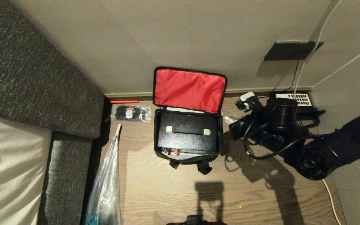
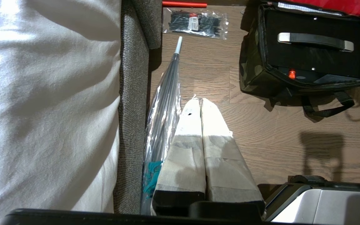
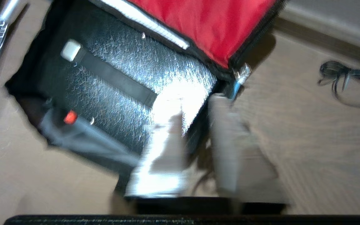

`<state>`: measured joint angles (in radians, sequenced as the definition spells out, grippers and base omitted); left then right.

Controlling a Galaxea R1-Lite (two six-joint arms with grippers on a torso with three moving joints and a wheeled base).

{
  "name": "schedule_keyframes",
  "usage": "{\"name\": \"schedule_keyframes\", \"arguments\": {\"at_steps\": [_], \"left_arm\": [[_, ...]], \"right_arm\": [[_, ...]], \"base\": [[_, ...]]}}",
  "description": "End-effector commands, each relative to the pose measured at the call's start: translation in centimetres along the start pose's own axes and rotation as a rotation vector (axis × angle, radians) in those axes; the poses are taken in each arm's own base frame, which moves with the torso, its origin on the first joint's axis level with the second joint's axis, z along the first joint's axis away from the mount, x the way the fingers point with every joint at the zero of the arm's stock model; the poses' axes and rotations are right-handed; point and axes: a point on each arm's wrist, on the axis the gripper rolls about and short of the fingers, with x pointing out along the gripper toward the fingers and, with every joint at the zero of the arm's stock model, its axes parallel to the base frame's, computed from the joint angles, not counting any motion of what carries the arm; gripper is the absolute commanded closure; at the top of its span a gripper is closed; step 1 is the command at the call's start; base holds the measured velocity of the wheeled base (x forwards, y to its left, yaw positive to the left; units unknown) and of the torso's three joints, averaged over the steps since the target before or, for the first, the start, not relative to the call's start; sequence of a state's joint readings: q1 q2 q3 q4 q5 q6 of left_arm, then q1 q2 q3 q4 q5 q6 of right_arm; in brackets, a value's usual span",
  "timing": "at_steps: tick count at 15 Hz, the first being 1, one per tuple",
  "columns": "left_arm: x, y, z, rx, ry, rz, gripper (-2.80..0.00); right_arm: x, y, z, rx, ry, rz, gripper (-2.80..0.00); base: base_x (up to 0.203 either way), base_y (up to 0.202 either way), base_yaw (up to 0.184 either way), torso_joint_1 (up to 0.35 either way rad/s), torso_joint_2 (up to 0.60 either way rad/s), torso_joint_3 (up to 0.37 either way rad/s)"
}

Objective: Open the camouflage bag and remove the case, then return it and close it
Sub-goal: Grip the handle

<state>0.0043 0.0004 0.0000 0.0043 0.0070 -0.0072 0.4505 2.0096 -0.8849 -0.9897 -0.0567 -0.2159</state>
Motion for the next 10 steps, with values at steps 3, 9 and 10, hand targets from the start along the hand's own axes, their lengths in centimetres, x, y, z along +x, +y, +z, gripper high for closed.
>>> {"name": "schedule_keyframes", "arguments": {"at_steps": [3,9,10], "left_arm": [[0.0,0.0,-0.1,0.000,0.001,0.001,0.00],[0.0,0.0,-0.1,0.000,0.001,0.001,0.00],[0.0,0.0,-0.1,0.000,0.000,0.001,0.00]], "right_arm": [[2.2,5.1,-3.6,-0.111,0.109,0.037,-2.80],[2.6,9.1,-5.2,-0.523,0.164,-0.185,-2.80],[2.9,9.1,-4.6,-0.649,0.139,-0.200,-2.80]], "base": [[0.000,0.000,0.000,0.000,0.00,0.000],[0.000,0.000,0.000,0.000,0.00,0.000],[0.000,0.000,0.000,0.000,0.00,0.000]]}}
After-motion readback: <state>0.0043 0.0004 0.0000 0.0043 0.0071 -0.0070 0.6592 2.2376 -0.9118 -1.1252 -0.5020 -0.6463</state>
